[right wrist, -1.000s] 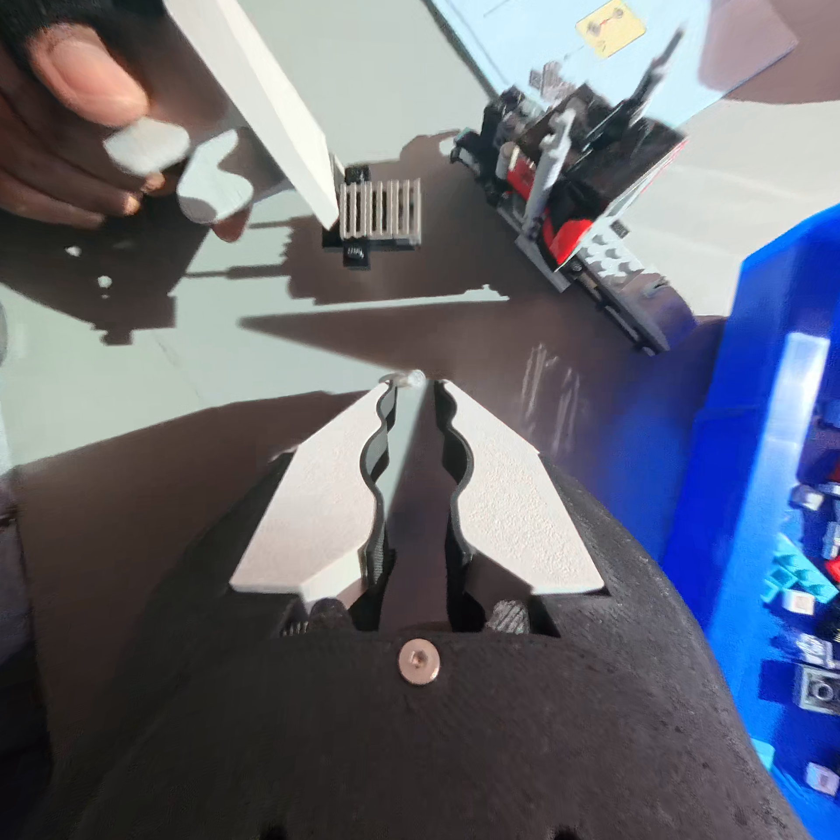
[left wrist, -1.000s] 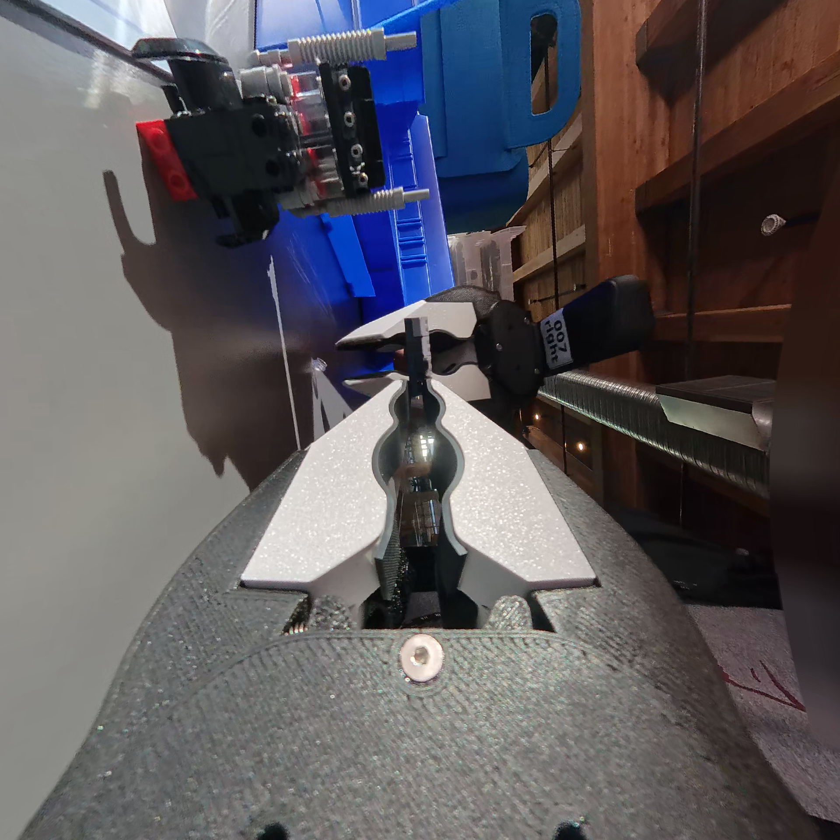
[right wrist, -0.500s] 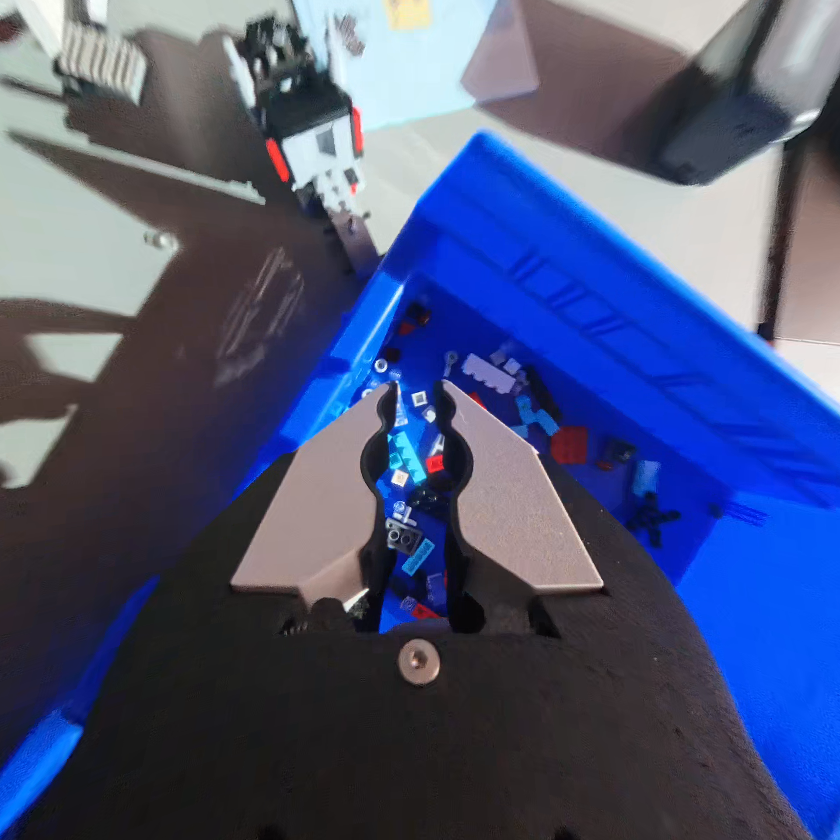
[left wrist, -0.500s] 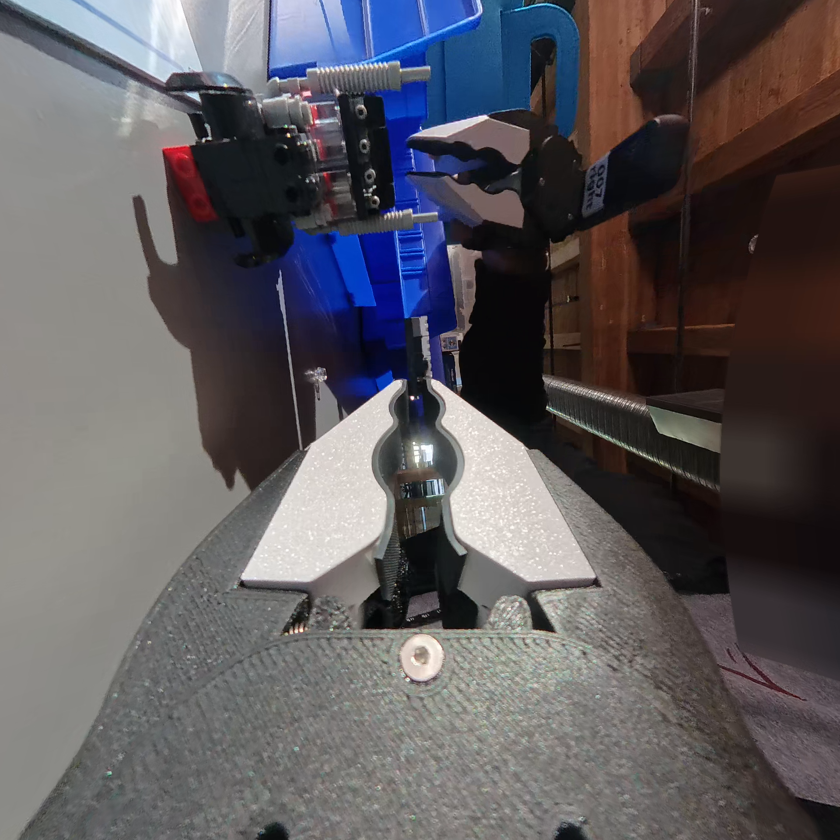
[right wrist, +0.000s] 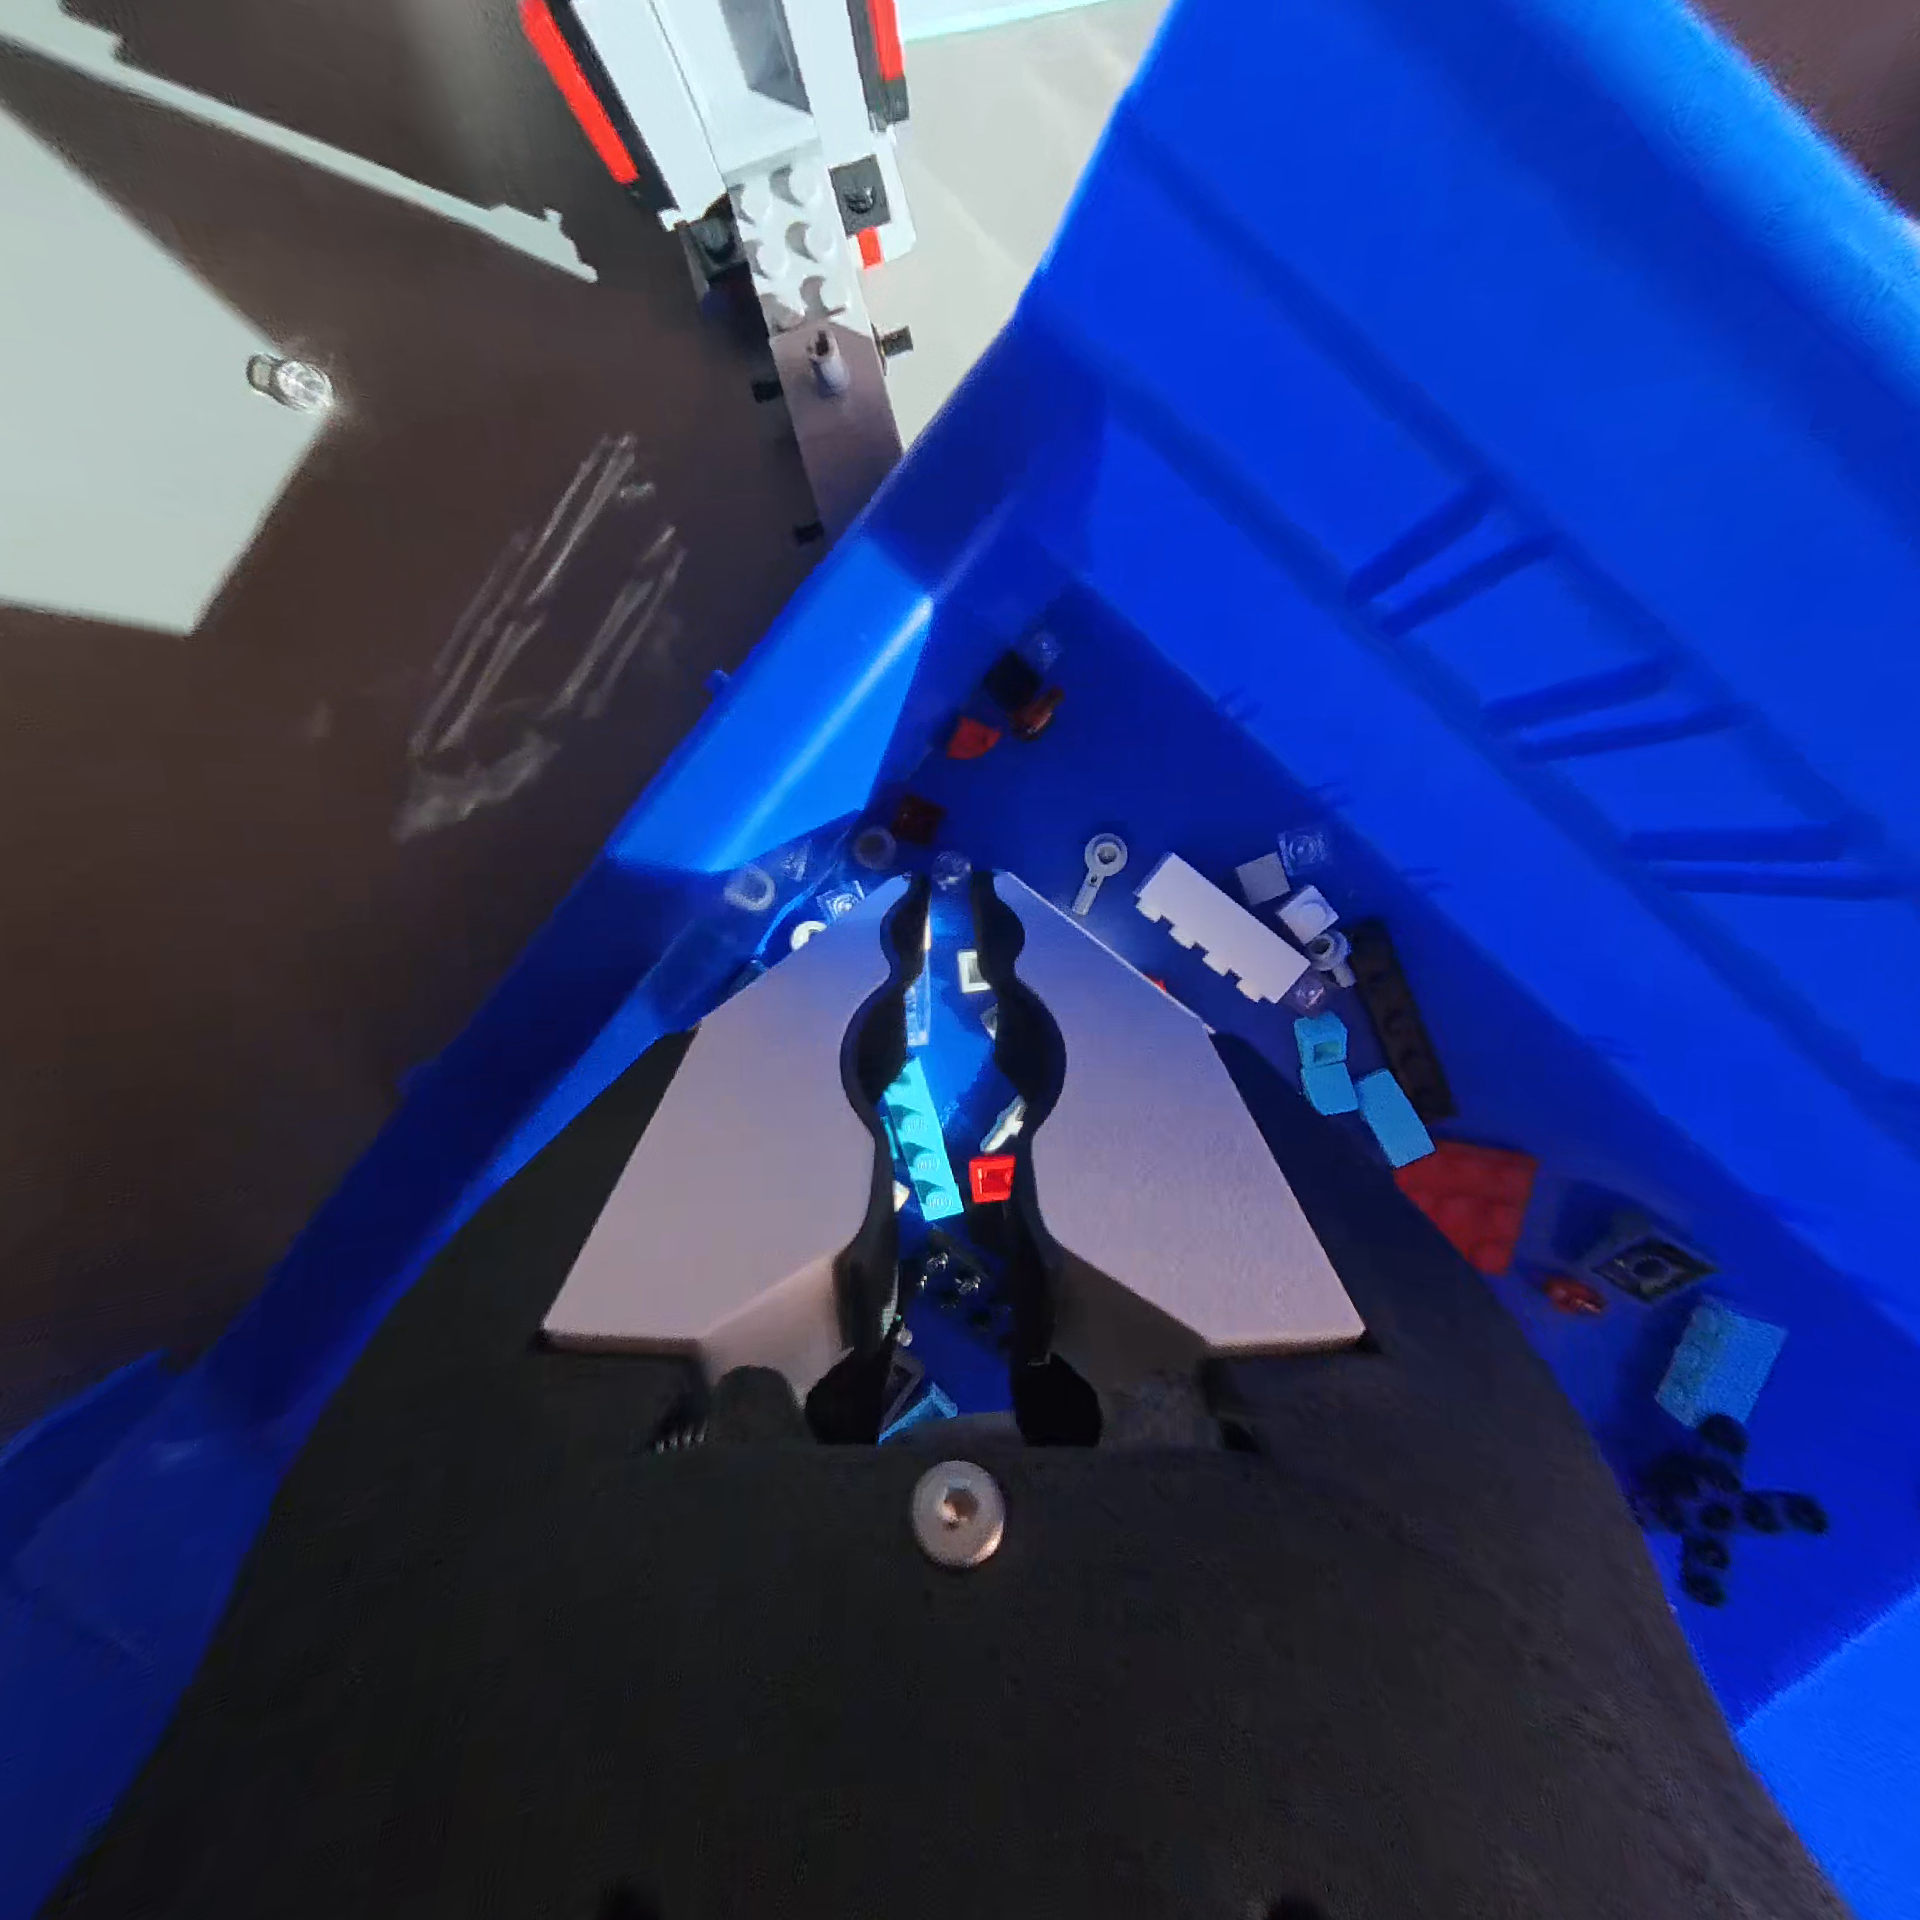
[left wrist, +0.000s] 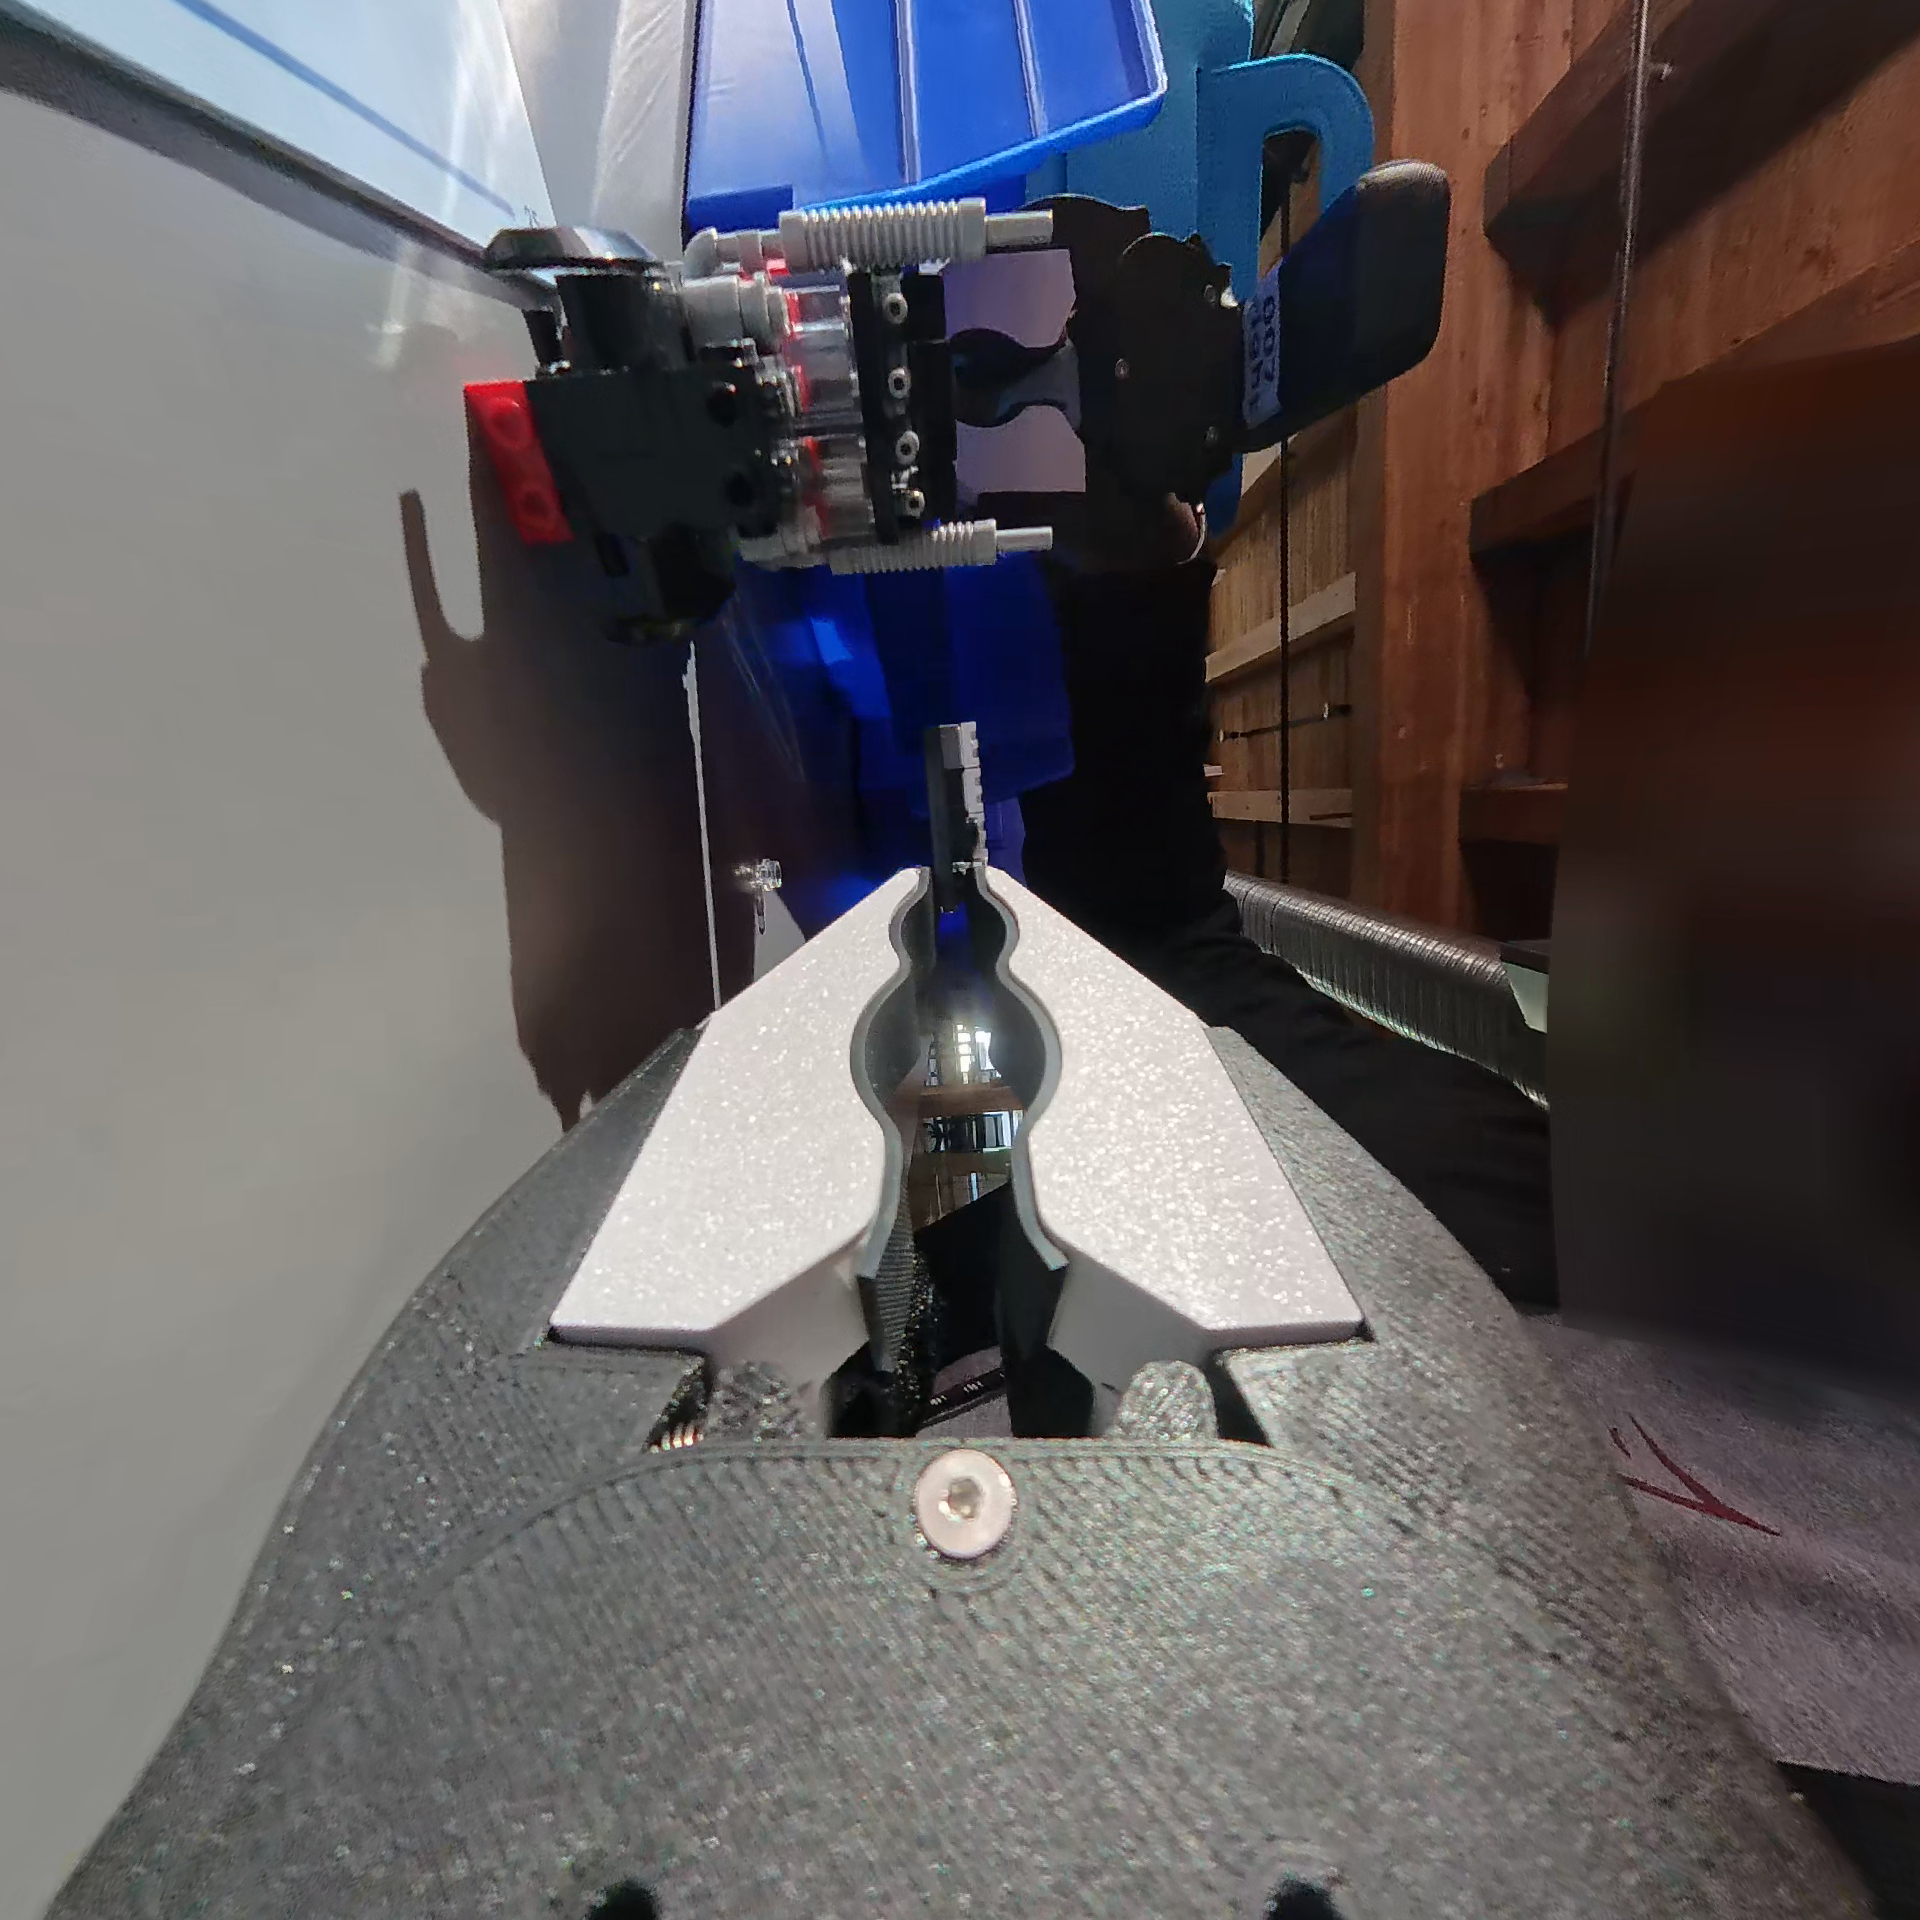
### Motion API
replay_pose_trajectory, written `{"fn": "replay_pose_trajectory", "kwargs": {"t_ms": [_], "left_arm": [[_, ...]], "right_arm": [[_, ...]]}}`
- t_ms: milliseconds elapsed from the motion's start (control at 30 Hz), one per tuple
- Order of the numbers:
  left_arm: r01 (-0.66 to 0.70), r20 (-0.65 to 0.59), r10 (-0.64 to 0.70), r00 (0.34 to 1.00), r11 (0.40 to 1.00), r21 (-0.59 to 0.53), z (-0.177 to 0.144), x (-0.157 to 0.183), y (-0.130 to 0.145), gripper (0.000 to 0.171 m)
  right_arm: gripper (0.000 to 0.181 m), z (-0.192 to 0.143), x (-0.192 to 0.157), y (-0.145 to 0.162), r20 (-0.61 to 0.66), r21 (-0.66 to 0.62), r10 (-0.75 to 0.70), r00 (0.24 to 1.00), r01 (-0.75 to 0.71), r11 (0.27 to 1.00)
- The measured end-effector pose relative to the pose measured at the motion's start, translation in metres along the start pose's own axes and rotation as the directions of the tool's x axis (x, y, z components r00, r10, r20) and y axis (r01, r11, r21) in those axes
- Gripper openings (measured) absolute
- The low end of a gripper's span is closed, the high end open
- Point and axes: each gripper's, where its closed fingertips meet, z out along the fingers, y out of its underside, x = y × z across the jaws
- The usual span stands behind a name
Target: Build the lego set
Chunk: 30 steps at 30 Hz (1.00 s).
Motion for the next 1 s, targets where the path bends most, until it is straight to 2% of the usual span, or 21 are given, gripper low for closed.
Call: {"fn": "replay_pose_trajectory", "kwargs": {"t_ms": [233, 367, 467, 800, 1000], "left_arm": [[-0.009, -0.024, 0.009, 1.0, 1.0, 0.005, -0.002, 0.004, 0.0, 0.006], [-0.016, -0.039, 0.017, 0.999, 1.0, 0.005, -0.003, 0.006, 0.001, 0.006], [-0.018, -0.044, 0.018, 0.999, 1.0, 0.002, -0.004, 0.007, 0.002, 0.006], [-0.008, -0.026, 0.008, 1.0, 1.0, 0.004, -0.002, 0.004, 0.0, 0.006], [-0.007, -0.031, 0.007, 0.999, 1.0, 0.012, -0.003, 0.005, -0.001, 0.006]], "right_arm": [[0.006, 0.001, 0.0, -0.001, -0.028, -0.022, -0.007, 1.0, 0.006, 1.0], [0.014, -0.001, 0.002, 0.0, -0.058, -0.044, -0.011, 0.998, 0.009, 0.999], [0.015, -0.005, 0.004, -0.005, -0.065, -0.012, -0.009, 0.998, 0.008, 1.0], [0.01, 0.004, -0.001, -0.009, -0.006, -0.011, -0.038, 0.999, 0.038, 0.999], [0.009, -0.014, 0.003, -0.017, -0.109, 0.01, -0.009, 0.994, 0.01, 1.0]]}}
